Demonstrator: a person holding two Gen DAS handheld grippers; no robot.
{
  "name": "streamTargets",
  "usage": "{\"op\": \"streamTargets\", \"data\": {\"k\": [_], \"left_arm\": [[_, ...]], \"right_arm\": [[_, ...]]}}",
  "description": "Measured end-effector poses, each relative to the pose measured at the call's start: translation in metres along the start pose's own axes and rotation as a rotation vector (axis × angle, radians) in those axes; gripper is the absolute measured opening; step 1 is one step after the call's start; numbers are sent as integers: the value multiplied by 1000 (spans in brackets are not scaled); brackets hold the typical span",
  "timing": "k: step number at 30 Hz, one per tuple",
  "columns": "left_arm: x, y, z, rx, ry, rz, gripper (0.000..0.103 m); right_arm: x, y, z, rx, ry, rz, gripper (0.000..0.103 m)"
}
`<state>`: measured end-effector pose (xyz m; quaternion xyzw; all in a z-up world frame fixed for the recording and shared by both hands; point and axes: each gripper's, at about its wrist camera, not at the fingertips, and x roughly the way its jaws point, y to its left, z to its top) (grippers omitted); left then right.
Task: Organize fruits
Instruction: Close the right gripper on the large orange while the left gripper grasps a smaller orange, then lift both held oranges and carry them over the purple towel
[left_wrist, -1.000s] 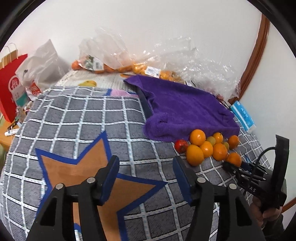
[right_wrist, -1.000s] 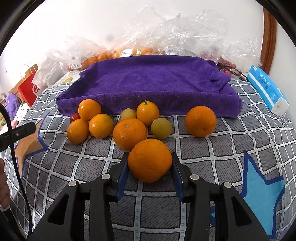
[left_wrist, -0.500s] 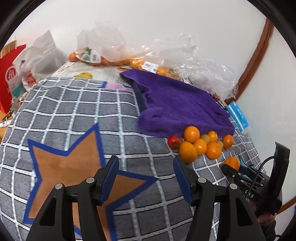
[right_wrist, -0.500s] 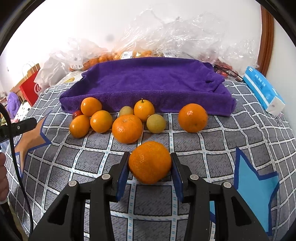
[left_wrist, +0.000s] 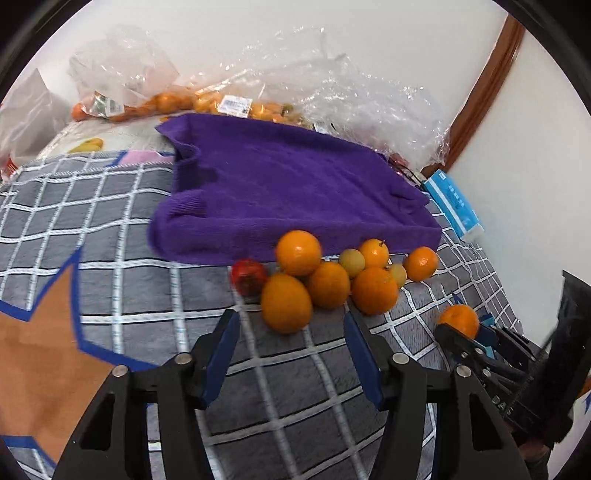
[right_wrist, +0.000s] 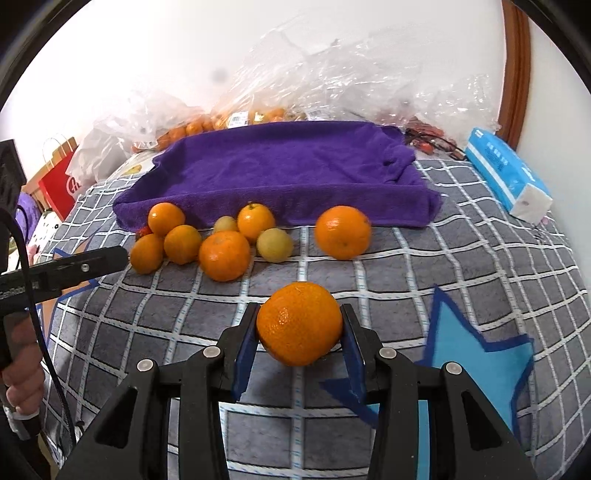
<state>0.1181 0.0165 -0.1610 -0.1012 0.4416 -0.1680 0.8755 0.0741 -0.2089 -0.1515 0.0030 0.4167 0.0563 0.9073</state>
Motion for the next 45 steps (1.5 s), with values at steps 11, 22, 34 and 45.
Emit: {"op": "streamTargets", "data": {"k": [11,22,34,45], "left_arm": [[16,-3,-3,-31,7,73,30],[-28,11,-9,-39,-28,71,30],[-65,18,8,-54,-88,77,30],[-69,11,48,-25,-162,98,30]], "right_arm": [[-5,-17,0,32,6,-30,42],[-13,4,9,19,-11,-14,42],[-25,21,21,13,-50,-11,42],[-21,9,49,28,-96,-25,42]]}}
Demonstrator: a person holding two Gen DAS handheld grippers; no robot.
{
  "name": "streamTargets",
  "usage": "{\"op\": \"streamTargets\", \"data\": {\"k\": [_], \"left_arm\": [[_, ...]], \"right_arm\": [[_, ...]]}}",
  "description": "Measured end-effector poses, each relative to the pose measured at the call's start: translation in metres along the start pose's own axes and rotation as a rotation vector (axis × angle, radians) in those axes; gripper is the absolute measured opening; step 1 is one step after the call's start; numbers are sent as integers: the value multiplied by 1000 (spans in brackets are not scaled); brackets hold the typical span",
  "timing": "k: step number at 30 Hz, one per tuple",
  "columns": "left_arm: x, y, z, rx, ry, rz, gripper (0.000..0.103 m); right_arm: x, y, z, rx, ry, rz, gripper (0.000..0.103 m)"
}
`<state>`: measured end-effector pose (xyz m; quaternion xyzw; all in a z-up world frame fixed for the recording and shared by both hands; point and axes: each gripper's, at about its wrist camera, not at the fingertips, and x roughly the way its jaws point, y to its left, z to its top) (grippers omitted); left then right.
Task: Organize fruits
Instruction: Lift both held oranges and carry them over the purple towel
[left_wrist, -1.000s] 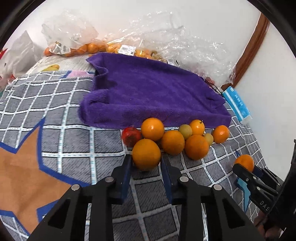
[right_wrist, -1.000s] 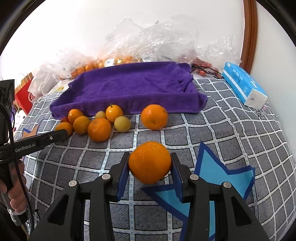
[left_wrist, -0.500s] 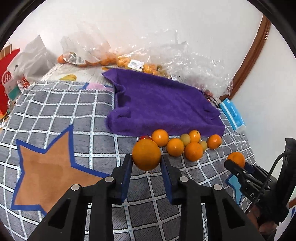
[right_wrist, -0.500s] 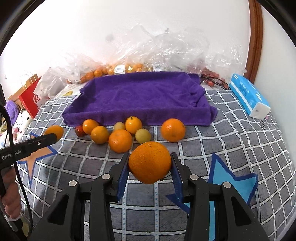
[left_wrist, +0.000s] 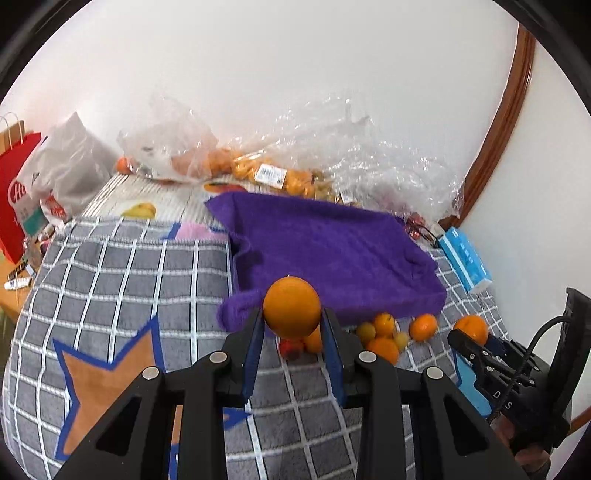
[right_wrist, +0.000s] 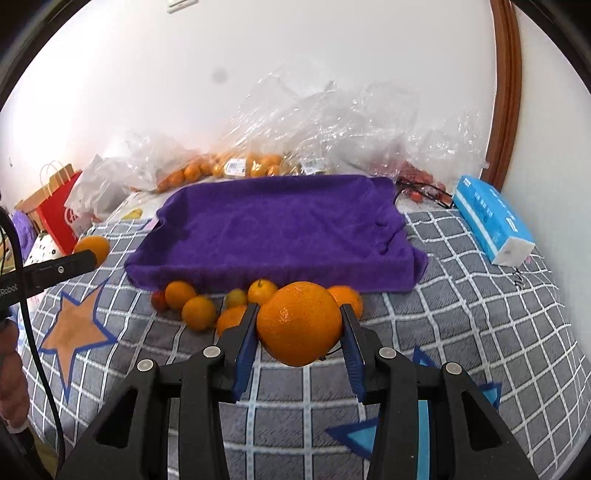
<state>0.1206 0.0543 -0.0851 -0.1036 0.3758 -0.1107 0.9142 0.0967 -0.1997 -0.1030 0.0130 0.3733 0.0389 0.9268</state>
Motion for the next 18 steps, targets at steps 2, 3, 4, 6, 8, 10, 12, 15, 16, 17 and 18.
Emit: {"op": "streamTargets", "data": {"k": [2,3,4,6,8,10,12,15,16,17,18], "left_arm": [[3,-1,8,0,-11,-1,30],[5,-1,11,0,-17,0,30],[7,-2,15,1,-23,1,30],[12,-4,22,1,-34,-1,30],[21,-5,29,-2,-40,1,30],[28,-6,34,-3,-46,9,30],[37,-6,39,-6,-48,15,30],[50,-5,45,-14,-44,19,30],[53,-4,46,-17,-43,19,30],[56,-4,47,-22,-42,17,30],[59,-3,49,-27,-42,16,30]], "right_arm": [[5,-3,5,4,-6,5,42],[7,-4,8,2,-12,4,42],[10,-4,12,-2,-20,3,42],[15,-5,17,-8,-33,4,42],[21,-6,25,-10,-44,7,42],[27,-8,31,-7,-50,10,42],[33,-11,39,-2,-59,14,42],[39,-14,48,-4,-75,11,42],[41,-14,50,-4,-78,7,42],[44,-15,53,0,-81,5,42],[47,-17,56,6,-83,9,42]]}}
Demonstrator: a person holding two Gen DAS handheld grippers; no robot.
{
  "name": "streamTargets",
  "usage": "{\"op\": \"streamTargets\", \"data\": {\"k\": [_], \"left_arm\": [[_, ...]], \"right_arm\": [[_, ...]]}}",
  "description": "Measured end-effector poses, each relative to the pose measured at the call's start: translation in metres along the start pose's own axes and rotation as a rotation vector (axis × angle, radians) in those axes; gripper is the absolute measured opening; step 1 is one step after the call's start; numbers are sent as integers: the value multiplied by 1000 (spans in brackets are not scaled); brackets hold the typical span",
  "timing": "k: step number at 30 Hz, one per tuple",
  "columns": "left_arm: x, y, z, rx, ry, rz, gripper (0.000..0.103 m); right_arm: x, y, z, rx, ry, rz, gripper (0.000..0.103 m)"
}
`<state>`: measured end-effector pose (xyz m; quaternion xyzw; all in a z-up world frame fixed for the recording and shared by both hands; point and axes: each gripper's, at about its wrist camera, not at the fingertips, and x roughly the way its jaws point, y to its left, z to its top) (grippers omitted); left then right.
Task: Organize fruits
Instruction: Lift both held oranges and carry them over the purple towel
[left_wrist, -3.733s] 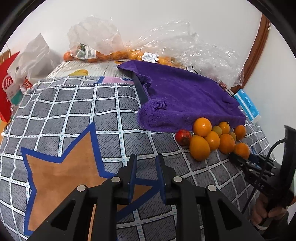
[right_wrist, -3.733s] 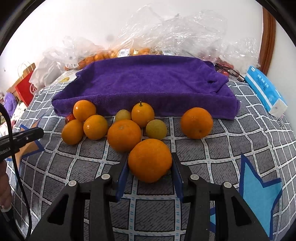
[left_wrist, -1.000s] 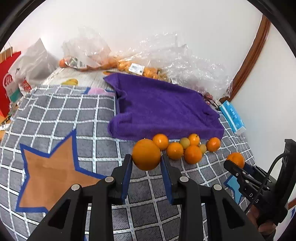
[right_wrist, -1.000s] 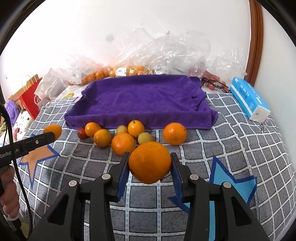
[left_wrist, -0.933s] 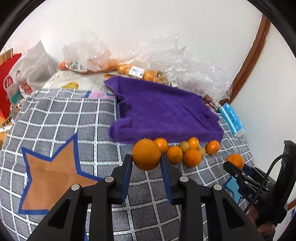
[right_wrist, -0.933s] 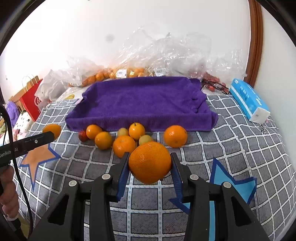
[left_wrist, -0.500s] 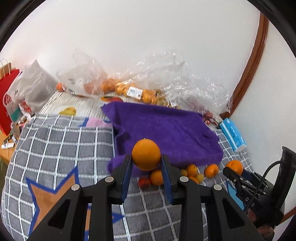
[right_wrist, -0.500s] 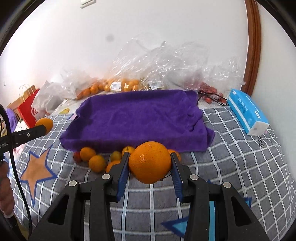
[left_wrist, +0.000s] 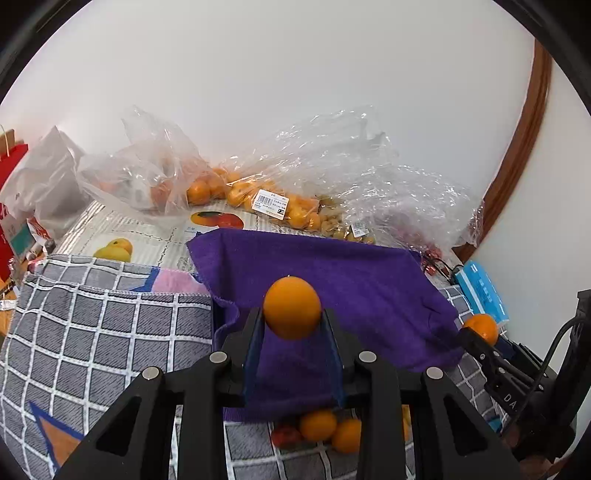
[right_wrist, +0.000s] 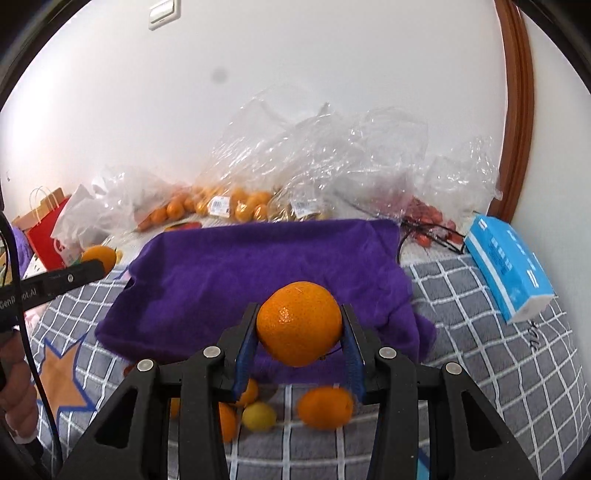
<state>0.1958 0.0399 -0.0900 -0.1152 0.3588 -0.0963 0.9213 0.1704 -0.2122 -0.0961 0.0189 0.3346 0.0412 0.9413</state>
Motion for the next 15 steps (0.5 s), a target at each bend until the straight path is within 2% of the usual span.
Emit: {"op": "streamTargets", "data": {"k": [8,15], "left_arm": [[25,6,11,-22,-8,-9,30],[43,13,-2,-13,8,-3,30]], "right_arm": [[22,3,18,-21,-10,-4,42],[50,8,20,-27,-4,22,42]]}}
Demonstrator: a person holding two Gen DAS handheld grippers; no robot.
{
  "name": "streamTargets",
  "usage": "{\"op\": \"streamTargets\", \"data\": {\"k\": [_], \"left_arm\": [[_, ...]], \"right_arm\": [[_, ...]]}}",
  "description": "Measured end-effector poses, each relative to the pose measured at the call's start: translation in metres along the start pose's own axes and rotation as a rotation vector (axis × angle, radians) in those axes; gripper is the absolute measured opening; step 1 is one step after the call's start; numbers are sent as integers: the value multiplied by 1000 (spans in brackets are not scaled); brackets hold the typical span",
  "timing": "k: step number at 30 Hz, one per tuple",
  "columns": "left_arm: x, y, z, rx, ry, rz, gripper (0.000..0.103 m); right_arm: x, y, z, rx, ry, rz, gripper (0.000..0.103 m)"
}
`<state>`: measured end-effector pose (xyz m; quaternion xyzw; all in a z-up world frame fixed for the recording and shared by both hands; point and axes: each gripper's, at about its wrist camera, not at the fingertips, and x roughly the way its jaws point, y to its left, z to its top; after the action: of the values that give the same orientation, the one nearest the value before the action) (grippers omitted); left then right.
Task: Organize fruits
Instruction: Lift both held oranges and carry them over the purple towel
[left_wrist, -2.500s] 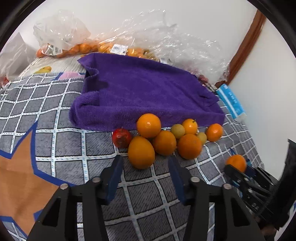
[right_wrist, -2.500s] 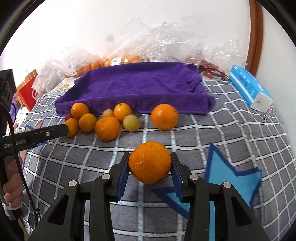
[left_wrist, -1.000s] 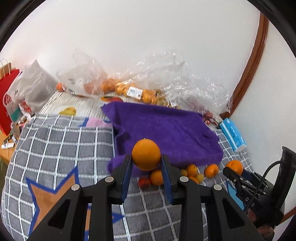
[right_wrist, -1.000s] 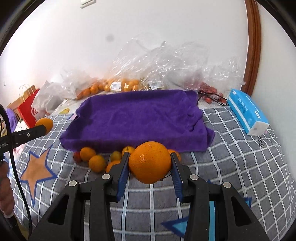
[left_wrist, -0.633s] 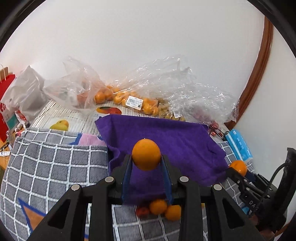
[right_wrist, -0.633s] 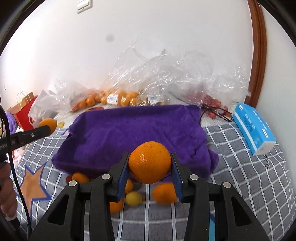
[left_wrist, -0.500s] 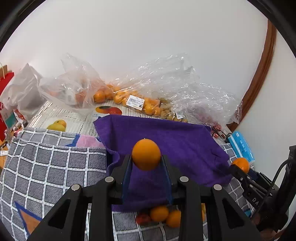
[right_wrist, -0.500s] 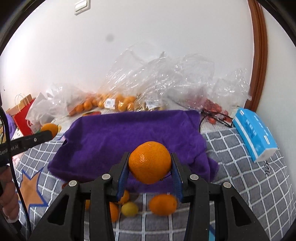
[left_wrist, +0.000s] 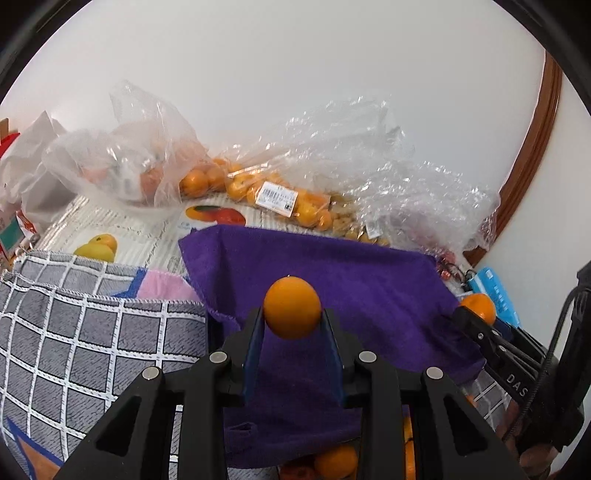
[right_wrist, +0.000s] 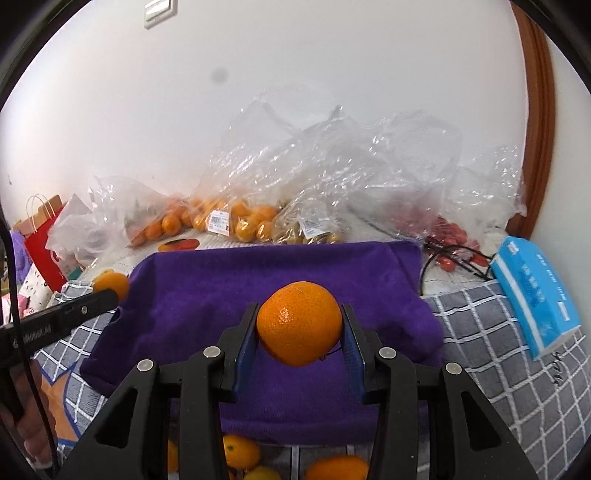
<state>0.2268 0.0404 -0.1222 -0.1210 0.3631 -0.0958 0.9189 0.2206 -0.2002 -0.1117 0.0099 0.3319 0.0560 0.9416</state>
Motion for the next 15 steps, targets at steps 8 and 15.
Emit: {"op": "streamTargets", "data": {"k": [8,15], "left_arm": [[17,3,-7,-7,41,3,30],[21,3,-10,-13,41,-7,30]], "right_arm": [[10,-13,-6,20,13,-2,42],[20,-24,-13,51,38,-10,42]]}}
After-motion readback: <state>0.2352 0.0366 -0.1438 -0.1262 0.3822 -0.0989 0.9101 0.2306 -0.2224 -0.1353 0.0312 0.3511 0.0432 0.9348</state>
